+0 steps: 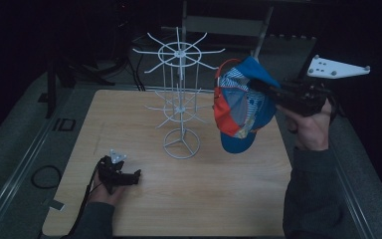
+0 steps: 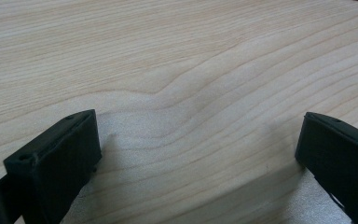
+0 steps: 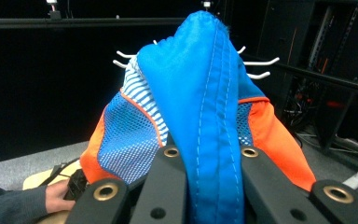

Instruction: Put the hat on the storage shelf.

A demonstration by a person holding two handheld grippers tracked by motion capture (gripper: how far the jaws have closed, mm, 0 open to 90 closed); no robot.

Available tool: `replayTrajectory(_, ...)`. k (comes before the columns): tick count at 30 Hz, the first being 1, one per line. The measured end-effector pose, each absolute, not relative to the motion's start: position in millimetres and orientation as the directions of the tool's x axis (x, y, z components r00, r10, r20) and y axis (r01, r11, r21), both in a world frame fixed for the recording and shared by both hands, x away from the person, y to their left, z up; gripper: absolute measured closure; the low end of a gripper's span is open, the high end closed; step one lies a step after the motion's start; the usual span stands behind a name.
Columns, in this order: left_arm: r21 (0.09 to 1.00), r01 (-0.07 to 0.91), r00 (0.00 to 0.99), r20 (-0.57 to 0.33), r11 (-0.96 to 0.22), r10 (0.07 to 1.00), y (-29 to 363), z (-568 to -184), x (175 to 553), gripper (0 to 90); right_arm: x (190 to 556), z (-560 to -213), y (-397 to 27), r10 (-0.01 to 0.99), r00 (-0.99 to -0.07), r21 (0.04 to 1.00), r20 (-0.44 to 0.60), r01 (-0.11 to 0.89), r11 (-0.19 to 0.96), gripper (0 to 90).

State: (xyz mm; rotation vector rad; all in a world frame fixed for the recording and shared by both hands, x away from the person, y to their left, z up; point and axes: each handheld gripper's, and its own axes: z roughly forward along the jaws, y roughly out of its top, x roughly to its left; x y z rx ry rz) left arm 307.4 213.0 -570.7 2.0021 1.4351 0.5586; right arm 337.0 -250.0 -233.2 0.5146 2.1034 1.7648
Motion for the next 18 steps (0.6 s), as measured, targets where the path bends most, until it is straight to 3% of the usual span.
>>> replayTrajectory(10,0.686,0.69,0.325,-0.009,-0.231,0.946,213.1,-570.7,307.4,0.0,340.9,-234.9,-237.7,0.468,-0.884,0.986,-0.025,0.054,0.155,87.8)
replayTrajectory(18,0.687,0.689,0.325,-0.008,-0.231,0.946,213.1,-570.8,307.4,0.0,355.9,-256.4,-209.9,0.459,-0.888,0.976,-0.007,0.093,0.196,87.4)
